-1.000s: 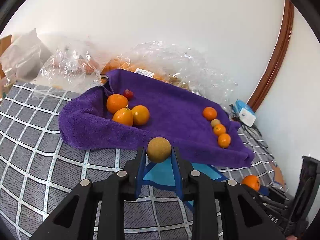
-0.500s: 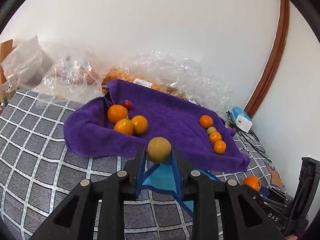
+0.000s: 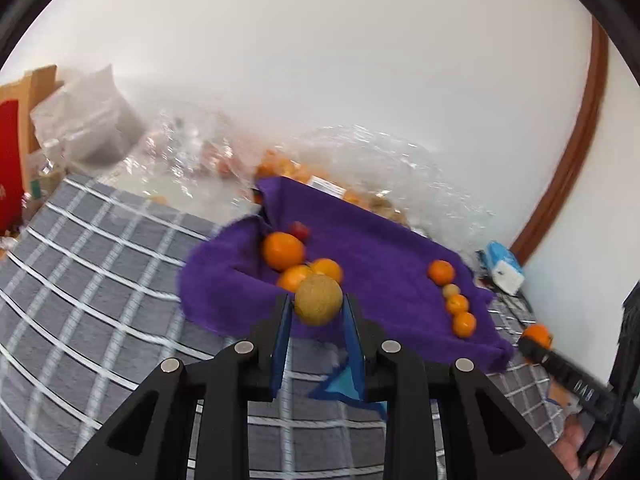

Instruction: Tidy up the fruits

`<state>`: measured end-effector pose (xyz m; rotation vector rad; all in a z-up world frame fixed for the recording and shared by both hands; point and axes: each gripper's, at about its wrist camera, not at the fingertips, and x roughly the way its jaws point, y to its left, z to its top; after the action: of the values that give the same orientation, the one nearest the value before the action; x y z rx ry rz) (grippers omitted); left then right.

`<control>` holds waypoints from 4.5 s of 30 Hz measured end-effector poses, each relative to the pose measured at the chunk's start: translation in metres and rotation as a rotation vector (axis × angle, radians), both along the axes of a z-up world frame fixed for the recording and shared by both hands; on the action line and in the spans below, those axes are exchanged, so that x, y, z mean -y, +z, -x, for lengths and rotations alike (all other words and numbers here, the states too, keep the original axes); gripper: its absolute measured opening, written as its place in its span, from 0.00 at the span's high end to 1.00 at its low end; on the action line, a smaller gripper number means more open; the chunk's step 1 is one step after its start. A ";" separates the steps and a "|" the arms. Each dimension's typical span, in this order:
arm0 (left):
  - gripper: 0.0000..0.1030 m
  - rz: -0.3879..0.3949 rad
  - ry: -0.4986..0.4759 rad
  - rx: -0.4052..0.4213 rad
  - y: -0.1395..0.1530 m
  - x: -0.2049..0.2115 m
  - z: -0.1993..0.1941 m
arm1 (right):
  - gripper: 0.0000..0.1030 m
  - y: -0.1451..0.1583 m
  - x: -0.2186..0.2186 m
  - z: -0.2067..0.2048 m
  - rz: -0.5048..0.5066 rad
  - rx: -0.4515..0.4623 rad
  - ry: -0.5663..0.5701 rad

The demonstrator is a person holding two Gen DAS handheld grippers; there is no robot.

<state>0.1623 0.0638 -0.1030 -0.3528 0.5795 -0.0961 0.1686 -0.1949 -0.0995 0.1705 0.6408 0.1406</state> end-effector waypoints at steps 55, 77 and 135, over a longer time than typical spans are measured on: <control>0.64 -0.286 -0.106 -0.273 -0.005 0.046 -0.146 | 0.51 -0.012 -0.016 -0.099 0.105 -0.076 0.034; 0.28 -0.313 -0.061 -0.068 0.071 0.043 0.064 | 0.40 0.082 0.013 0.084 0.078 0.013 -0.123; 0.07 -0.323 -0.048 0.015 0.098 0.066 0.151 | 0.05 0.097 0.013 0.185 0.195 0.116 -0.183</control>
<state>0.0113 -0.0023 -0.0052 -0.0244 0.5777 -0.0494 -0.0162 -0.2076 -0.0023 0.0324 0.5167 -0.0881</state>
